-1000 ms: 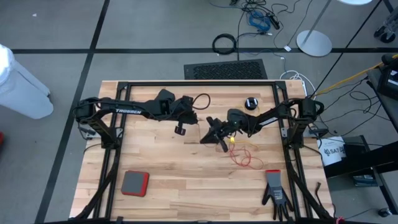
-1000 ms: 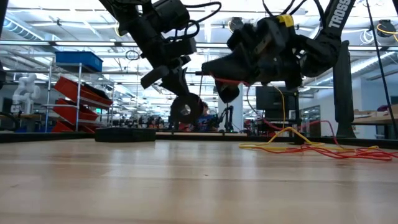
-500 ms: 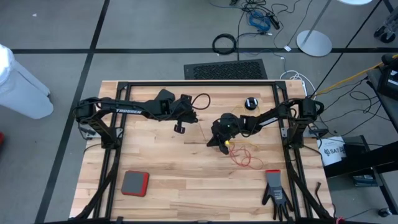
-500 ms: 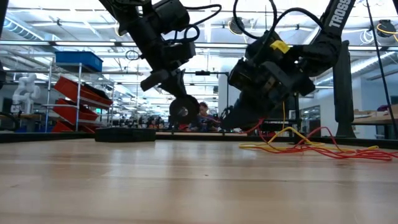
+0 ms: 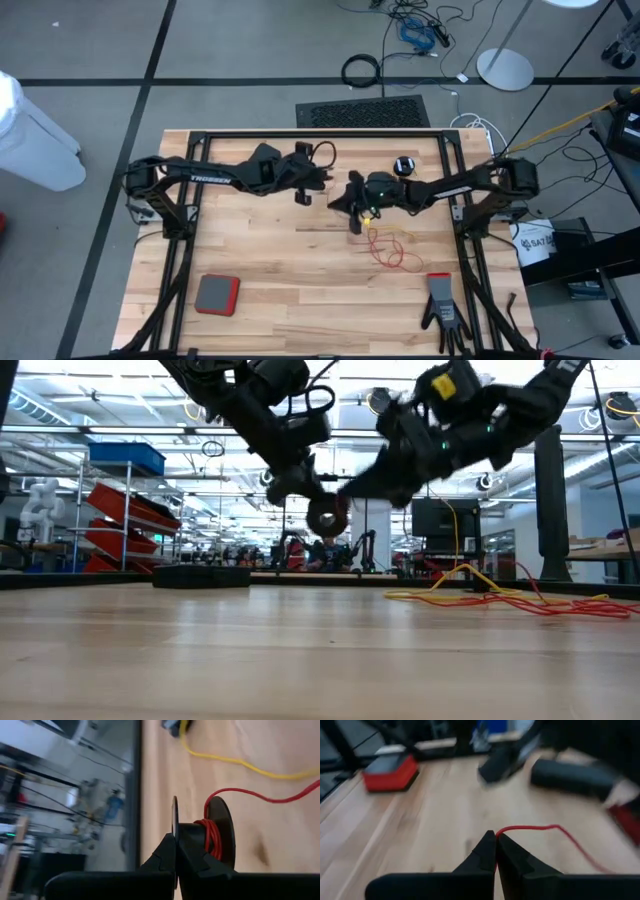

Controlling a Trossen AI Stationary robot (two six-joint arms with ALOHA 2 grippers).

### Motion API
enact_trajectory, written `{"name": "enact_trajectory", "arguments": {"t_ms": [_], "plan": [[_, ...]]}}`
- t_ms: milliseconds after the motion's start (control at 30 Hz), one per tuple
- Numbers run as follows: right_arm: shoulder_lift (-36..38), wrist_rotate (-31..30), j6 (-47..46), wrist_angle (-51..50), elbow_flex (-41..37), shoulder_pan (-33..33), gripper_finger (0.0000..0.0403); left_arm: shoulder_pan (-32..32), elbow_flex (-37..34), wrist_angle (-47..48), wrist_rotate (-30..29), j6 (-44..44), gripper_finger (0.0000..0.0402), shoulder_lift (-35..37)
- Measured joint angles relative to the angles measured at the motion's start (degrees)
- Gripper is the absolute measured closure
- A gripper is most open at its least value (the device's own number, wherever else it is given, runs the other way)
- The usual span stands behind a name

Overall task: Coil cords
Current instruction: Coil the red wire on the spool

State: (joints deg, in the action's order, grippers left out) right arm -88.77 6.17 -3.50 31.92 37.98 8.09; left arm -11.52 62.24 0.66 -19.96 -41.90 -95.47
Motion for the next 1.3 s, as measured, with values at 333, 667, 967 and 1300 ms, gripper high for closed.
{"name": "enact_trajectory", "arguments": {"t_ms": [333, 667, 967, 1300], "plan": [[9.2, -9.2, 7.2, 0.3, 0.0, -3.0, 0.0403, 1.5, 0.0, -13.0, -0.7, -2.5, 0.0401, -4.0], [6.4, -9.2, 8.0, 2.1, 0.0, -4.1, 0.0403, 2.5, 0.0, -27.2, 0.3, 2.8, 0.0401, -7.4], [4.9, -9.2, 11.8, 2.4, 0.1, -4.3, 0.0403, 2.5, -0.2, -30.9, 0.3, 9.1, 0.0401, -7.8], [9.3, -9.2, 13.4, -8.5, 0.2, -7.2, 0.0403, 2.7, -0.2, -31.8, 0.4, 11.2, 0.0401, -7.8]]}}
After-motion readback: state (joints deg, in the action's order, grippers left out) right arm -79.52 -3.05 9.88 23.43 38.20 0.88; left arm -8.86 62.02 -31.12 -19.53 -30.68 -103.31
